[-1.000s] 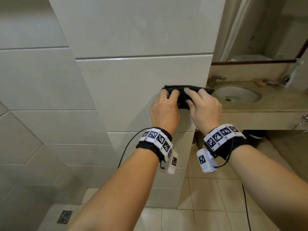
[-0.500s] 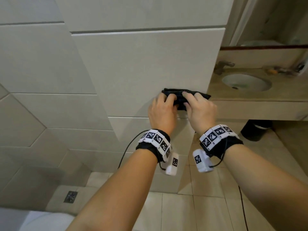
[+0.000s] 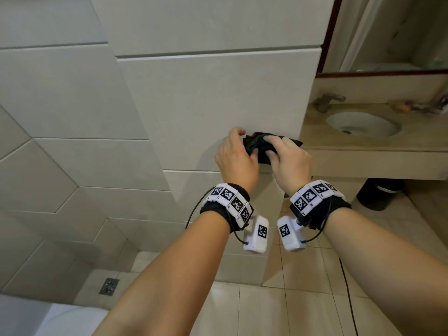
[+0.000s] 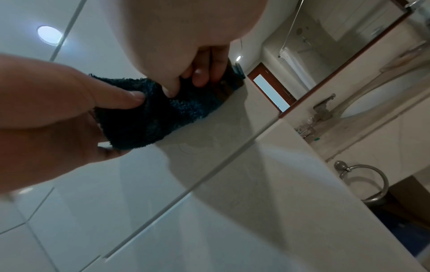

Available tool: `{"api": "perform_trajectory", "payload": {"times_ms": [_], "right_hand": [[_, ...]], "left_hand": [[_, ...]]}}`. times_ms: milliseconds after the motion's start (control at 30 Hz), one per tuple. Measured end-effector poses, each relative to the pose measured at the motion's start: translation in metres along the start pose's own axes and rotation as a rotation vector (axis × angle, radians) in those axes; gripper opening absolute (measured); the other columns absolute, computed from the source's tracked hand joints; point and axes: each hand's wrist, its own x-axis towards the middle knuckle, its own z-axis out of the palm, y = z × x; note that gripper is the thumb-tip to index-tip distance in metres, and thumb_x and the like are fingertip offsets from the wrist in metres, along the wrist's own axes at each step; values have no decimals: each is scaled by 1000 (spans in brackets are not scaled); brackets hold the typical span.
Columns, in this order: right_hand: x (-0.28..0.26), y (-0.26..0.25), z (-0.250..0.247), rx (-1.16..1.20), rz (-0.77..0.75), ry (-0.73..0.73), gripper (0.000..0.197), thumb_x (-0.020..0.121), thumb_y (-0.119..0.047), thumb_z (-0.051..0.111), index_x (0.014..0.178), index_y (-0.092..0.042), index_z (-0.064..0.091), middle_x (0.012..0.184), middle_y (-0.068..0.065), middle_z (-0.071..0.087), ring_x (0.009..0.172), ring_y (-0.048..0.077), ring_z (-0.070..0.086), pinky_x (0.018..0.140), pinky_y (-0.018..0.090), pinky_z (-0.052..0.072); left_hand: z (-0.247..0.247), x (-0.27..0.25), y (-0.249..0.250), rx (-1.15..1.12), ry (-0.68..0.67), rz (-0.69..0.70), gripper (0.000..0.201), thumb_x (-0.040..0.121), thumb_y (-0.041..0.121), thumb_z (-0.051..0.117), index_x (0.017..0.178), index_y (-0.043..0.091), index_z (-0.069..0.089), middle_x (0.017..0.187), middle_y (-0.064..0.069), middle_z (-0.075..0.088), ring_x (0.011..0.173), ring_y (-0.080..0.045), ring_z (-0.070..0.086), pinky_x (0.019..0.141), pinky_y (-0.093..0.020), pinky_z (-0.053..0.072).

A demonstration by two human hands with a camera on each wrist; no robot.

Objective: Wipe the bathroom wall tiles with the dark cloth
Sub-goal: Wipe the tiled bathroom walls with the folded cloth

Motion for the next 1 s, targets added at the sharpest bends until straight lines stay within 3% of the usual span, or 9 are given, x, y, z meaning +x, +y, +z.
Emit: {"api": "perform_trajectory", "payload": {"times_ms": [100, 300, 467, 567, 700, 833, 933, 1000], "right_hand": [[0, -5, -5, 50, 14, 18, 33, 92, -22, 60, 124, -27, 60, 92, -2, 63, 83, 25, 62, 66, 41, 52], [20, -35, -24, 178, 16, 2, 34, 91, -20, 61, 125, -25, 59, 95, -1, 64, 86, 25, 61, 75, 40, 50], [57, -78, -61, 232, -42, 34, 36, 90, -20, 62, 126, -25, 58, 79, -10, 51, 79, 18, 54, 69, 38, 49], [81, -107, -87, 279, -93, 88, 38, 88, -19, 63, 125, -25, 57, 76, -8, 51, 77, 20, 54, 68, 39, 50], [115, -145, -124, 337, -179, 184, 41, 88, -22, 65, 127, -25, 55, 103, -1, 63, 92, 24, 59, 74, 38, 50], [148, -181, -160, 375, -275, 293, 50, 87, -27, 67, 134, -29, 49, 116, -3, 54, 101, 22, 57, 76, 36, 50], [169, -204, -185, 373, -344, 350, 60, 85, -28, 69, 139, -29, 42, 121, -1, 51, 105, 21, 54, 76, 35, 49], [182, -220, -201, 349, -383, 395, 62, 85, -29, 67, 141, -30, 40, 121, 0, 50, 106, 21, 52, 75, 34, 49]], "left_hand": [[-9, 4, 8, -92, -61, 2, 41, 84, 4, 65, 121, 14, 49, 110, -5, 57, 99, -25, 56, 87, -44, 46], [-51, 24, 29, -189, -42, 41, 44, 85, -2, 61, 125, 13, 50, 112, -8, 54, 93, -20, 52, 82, -27, 43], [-109, 55, 62, -156, 17, 146, 39, 85, -3, 61, 120, 14, 57, 107, -1, 51, 87, -10, 45, 77, -14, 34], [-151, 75, 88, -145, 49, 224, 36, 85, -5, 59, 115, 16, 60, 102, 5, 47, 85, -7, 45, 76, -13, 34], [-205, 102, 127, -112, 136, 334, 36, 85, -4, 59, 113, 18, 61, 100, 6, 47, 86, -6, 46, 77, -11, 36], [-253, 123, 163, -117, 227, 424, 36, 85, -4, 60, 113, 18, 60, 97, 7, 45, 81, 0, 45, 74, -3, 35], [-285, 138, 186, -169, 275, 451, 36, 86, -2, 60, 113, 21, 59, 97, 7, 47, 85, 0, 48, 75, -6, 38], [-304, 151, 198, -235, 294, 448, 37, 84, 0, 60, 109, 27, 58, 95, 7, 49, 88, -10, 53, 80, -20, 47]]}}
